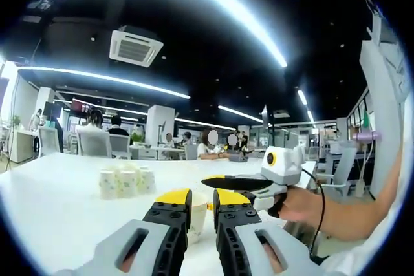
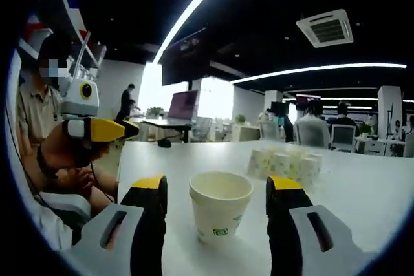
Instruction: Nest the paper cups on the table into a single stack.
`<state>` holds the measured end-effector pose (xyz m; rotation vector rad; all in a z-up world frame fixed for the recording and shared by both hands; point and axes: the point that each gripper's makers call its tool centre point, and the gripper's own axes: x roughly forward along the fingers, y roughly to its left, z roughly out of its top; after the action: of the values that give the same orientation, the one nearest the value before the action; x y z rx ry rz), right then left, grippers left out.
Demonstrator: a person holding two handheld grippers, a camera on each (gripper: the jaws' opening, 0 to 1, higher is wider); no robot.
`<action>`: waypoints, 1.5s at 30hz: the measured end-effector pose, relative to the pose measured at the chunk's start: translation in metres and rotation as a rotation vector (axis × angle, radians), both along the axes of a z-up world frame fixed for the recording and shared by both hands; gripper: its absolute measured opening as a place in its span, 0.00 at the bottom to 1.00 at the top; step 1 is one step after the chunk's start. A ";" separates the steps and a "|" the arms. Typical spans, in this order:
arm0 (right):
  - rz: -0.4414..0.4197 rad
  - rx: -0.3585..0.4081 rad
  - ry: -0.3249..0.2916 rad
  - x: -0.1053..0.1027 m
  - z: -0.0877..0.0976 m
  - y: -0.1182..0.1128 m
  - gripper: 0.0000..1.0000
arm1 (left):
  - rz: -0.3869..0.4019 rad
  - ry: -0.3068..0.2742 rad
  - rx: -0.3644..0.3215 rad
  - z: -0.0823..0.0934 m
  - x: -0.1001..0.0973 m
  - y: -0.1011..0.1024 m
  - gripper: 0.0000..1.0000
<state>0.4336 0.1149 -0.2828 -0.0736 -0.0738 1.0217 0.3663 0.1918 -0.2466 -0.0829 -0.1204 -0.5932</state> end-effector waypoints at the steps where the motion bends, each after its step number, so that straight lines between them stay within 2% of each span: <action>1: 0.000 0.006 -0.001 -0.002 0.001 -0.002 0.64 | 0.003 0.003 0.001 -0.001 0.001 0.001 0.15; 10: -0.018 0.048 -0.023 -0.020 0.014 -0.021 0.63 | 0.080 0.032 -0.029 -0.011 0.026 0.027 0.20; 14: -0.015 0.063 -0.036 -0.029 0.019 -0.025 0.63 | 0.109 0.031 -0.020 -0.010 0.048 0.041 0.23; 18: -0.007 0.070 -0.041 -0.037 0.019 -0.025 0.62 | 0.118 0.037 -0.009 -0.006 0.080 0.051 0.31; 20: -0.006 0.072 -0.042 -0.040 0.019 -0.026 0.62 | 0.124 0.043 0.009 -0.004 0.095 0.054 0.36; 22: -0.006 0.076 -0.043 -0.042 0.020 -0.028 0.62 | 0.143 0.048 0.056 -0.006 0.113 0.058 0.36; 31: -0.017 0.108 -0.057 -0.048 0.027 -0.041 0.60 | 0.204 0.092 0.151 -0.011 0.189 0.079 0.38; 34: -0.017 0.112 -0.062 -0.050 0.029 -0.043 0.60 | 0.222 0.114 0.195 -0.018 0.206 0.083 0.42; 37: -0.019 0.116 -0.069 -0.052 0.033 -0.045 0.60 | 0.248 0.138 0.242 -0.027 0.233 0.090 0.46; 42: -0.022 0.118 -0.079 -0.054 0.037 -0.049 0.60 | 0.271 0.176 0.279 -0.037 0.267 0.098 0.46; 45: -0.025 0.120 -0.082 -0.055 0.038 -0.052 0.60 | 0.282 0.201 0.297 -0.045 0.279 0.100 0.46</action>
<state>0.3784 0.0629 -0.2445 -0.0067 -0.2079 0.9870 0.6453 0.2923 -0.2916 0.1604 0.1502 -0.3131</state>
